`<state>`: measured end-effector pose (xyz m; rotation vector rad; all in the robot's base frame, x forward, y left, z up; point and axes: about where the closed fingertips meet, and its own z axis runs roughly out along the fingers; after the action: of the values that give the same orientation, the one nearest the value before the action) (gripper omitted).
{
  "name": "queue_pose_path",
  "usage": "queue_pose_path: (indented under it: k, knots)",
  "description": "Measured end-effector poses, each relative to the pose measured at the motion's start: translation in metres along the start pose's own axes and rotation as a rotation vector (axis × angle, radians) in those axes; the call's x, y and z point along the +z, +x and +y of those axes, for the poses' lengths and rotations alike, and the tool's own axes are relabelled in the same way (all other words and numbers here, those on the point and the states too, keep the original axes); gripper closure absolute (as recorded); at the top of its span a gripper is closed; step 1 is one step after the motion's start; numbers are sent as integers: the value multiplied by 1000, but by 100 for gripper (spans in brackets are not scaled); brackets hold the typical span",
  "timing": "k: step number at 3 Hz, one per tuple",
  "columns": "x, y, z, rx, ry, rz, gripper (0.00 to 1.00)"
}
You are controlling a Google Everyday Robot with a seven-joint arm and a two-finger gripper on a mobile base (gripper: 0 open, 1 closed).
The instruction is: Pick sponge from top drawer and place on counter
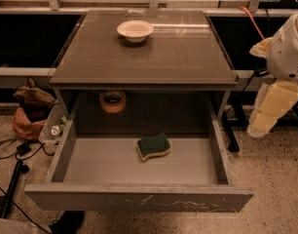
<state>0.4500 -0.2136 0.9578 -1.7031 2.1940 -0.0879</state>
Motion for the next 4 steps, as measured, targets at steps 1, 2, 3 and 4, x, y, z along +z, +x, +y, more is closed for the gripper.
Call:
queue_pose_path:
  k: [1,2,3,4]
  knots:
    - [45,4,-14,-10,36,-80,0]
    - [43,-3,-30,-11,103,-107,0]
    - [43,-3,-30,-11,103,-107,0]
    - [78,-18,-30,-33,53,-126,0]
